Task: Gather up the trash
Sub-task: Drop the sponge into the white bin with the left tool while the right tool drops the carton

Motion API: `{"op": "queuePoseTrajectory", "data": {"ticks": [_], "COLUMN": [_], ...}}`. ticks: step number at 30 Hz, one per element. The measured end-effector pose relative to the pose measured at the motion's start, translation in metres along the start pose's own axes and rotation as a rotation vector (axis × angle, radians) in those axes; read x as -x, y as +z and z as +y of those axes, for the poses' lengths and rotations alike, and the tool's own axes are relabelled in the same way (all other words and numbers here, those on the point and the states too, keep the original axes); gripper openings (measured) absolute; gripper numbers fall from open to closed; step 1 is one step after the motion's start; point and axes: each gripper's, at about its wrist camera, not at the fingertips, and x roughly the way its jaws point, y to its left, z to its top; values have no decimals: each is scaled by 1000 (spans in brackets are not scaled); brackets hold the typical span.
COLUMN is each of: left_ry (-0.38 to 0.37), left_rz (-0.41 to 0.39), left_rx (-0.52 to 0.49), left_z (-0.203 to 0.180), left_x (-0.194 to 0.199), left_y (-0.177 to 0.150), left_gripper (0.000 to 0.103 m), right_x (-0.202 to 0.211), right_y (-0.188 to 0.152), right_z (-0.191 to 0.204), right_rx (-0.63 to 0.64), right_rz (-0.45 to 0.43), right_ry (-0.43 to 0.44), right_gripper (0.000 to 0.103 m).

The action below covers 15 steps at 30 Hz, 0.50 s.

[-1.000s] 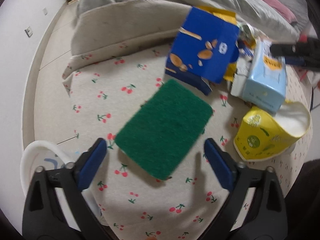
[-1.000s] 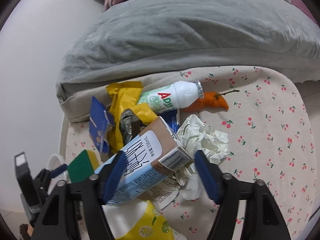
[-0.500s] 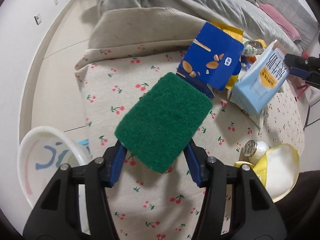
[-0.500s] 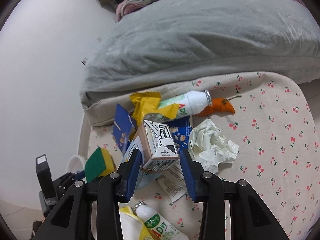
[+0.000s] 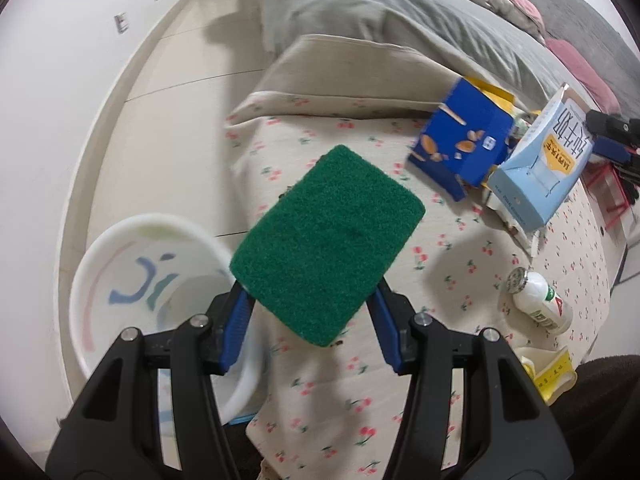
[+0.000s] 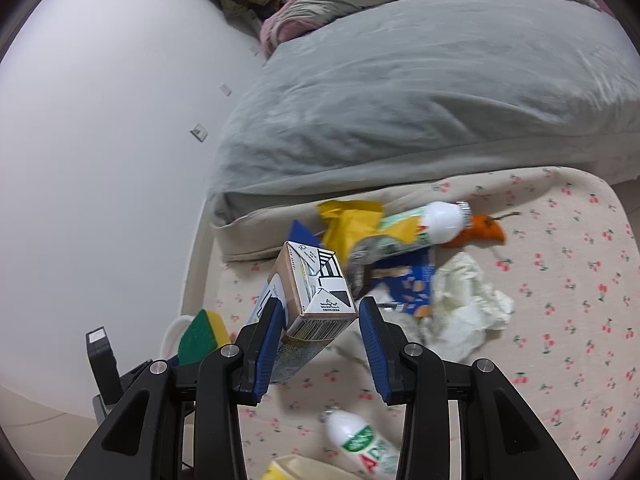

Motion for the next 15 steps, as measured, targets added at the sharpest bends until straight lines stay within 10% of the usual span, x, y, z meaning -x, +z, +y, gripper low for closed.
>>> {"op": "queuePoseTrajectory", "data": {"ticks": [15], "left_ry": [112], "left_rz": [19], "left_rx": [162], "left_z": [84], "left_x": [9], "left_y": [-40], "left_gripper": [57], "right_x": [-50], "right_y": [-21], "right_z": [90], "right_rx": [104], "right_rz": [67], "right_ry": [70], "right_gripper": [40]}}
